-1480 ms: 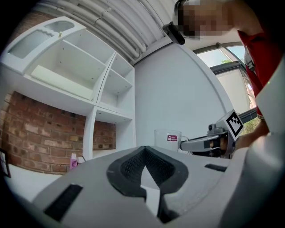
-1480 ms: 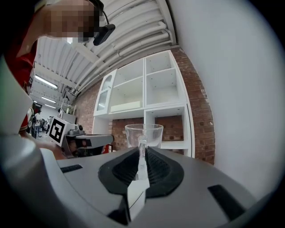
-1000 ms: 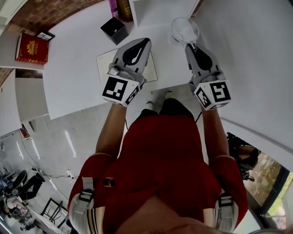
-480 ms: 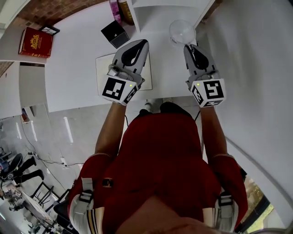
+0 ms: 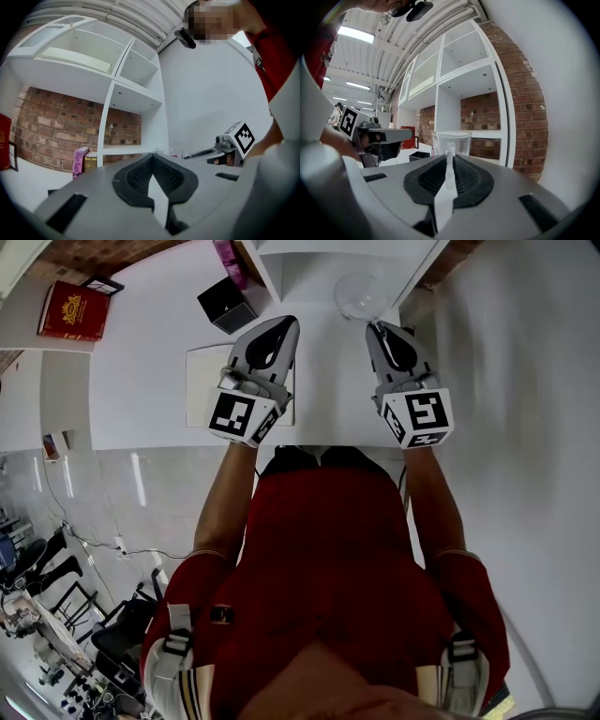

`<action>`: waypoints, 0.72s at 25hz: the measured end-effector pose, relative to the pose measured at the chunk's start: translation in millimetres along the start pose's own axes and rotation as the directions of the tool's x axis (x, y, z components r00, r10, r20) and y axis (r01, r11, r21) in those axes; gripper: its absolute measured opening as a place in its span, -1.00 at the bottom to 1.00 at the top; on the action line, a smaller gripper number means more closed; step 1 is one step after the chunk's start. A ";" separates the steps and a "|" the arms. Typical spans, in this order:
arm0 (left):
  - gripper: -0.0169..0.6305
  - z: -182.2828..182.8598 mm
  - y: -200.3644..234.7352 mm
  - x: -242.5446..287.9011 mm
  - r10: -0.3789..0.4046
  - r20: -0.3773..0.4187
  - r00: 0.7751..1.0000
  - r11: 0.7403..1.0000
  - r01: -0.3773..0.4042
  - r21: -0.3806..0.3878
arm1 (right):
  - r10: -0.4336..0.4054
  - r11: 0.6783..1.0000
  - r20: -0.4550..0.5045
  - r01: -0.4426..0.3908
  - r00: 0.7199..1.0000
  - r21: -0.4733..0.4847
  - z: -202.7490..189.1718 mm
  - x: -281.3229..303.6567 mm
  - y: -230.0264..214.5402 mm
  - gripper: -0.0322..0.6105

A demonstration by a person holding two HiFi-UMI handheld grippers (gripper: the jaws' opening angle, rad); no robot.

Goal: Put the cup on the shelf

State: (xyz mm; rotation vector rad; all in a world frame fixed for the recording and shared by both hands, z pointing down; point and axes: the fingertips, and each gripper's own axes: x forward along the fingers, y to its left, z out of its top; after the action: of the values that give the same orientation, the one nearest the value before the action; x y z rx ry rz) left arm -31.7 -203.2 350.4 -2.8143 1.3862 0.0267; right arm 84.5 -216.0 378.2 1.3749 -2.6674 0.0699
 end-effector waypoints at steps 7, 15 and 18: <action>-0.93 -7.2 6.0 13.6 -0.015 0.011 1.000 1.000 0.015 -0.018 | -0.015 1.000 -0.024 0.015 1.000 -0.014 -10.9 21.5 -7.4 -0.82; -0.93 -9.7 20.5 30.9 -0.047 0.018 0.999 0.999 0.047 -0.014 | -0.047 0.999 -0.048 0.047 0.998 -0.002 -20.0 48.9 -12.7 -0.82; -0.93 -16.0 25.1 36.1 -0.053 0.002 0.999 0.998 0.053 -0.015 | -0.056 0.998 -0.056 0.056 0.997 0.003 -25.9 58.0 -15.9 -0.82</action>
State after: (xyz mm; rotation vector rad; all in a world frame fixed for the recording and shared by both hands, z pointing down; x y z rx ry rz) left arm -29.4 -247.3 365.8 -2.8613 1.3160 0.0396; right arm 67.0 -269.3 411.9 1.4263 -2.5833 0.1069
